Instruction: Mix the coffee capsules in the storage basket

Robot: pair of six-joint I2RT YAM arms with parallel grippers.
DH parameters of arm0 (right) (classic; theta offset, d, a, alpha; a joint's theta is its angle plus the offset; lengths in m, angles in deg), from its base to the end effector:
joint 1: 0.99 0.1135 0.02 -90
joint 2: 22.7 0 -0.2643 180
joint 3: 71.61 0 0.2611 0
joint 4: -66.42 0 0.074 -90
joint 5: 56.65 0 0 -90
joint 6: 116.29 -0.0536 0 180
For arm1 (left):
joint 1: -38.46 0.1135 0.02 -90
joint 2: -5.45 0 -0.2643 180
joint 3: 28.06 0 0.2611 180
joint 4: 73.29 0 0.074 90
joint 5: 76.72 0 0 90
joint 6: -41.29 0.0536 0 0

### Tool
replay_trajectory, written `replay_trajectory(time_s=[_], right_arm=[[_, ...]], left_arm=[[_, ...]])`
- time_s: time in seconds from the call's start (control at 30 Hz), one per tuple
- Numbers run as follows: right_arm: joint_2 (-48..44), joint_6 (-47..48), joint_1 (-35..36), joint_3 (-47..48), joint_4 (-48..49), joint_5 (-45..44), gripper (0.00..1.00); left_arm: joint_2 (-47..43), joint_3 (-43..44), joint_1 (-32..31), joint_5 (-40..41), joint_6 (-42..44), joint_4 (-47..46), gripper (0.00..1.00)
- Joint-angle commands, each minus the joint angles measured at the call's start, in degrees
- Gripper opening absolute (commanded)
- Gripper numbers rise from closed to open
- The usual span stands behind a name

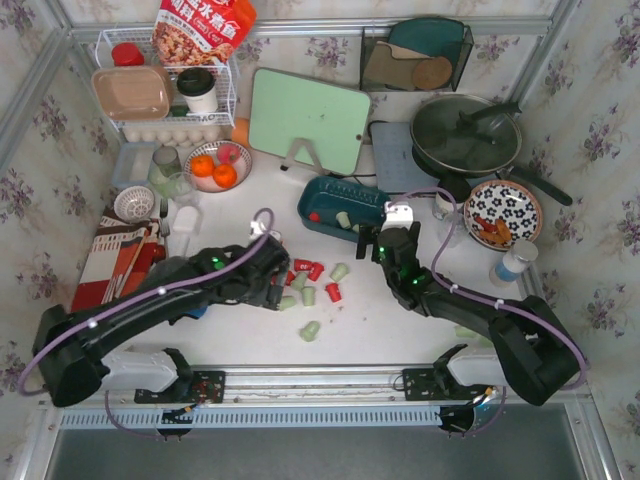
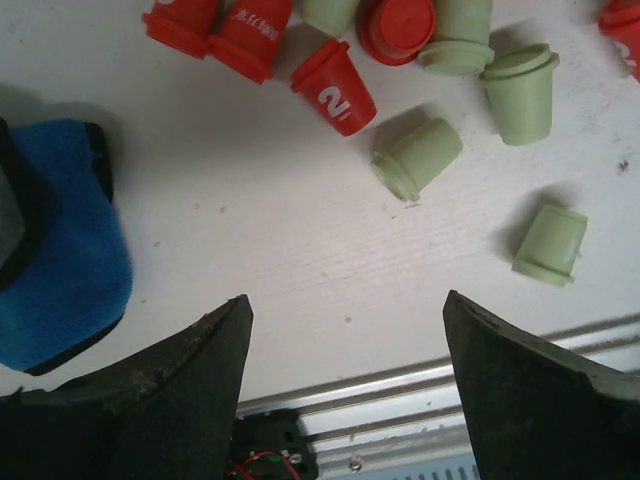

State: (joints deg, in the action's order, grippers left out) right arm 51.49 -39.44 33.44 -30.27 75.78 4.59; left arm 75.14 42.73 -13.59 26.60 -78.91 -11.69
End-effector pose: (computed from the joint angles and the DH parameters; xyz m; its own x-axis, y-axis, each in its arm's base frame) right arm 0.2441 0.1361 0.1779 -0.3501 0.0018 -0.9367 -0.0534 0.9983 0.0219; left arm 0.1644 -0.1907 0.2566 -0.8135 0.2471 -0.5265 0.3336 0.9398 -0.0744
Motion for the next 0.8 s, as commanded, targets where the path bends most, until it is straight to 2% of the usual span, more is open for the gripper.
replay_trajectory(time_s=[0.0,0.1,0.3,0.5,0.77], right_arm=[[-2.2,-1.3,0.0,0.4,-0.8,1.8,1.00],[-4.1,-1.6,0.0,-1.0,-0.4,1.7,1.00],[-5.5,-1.9,0.0,-2.0,0.1,1.0,1.00],[-5.6,-1.8,0.0,-2.0,-0.5,-0.7,1.00],[-5.9,-2.1,0.0,-1.9,-0.7,0.3,1.00]], left_arm=[[7.2,2.5,-4.5,9.3,-9.7,-2.0,0.80],[13.0,5.0,-7.1,12.8,-13.9,-3.0,0.82],[23.4,9.3,-8.2,16.2,-20.8,-2.4,0.82],[28.0,10.2,-10.0,18.4,-25.8,-2.2,0.75],[32.9,11.3,-11.1,18.0,-29.4,-2.0,0.74]])
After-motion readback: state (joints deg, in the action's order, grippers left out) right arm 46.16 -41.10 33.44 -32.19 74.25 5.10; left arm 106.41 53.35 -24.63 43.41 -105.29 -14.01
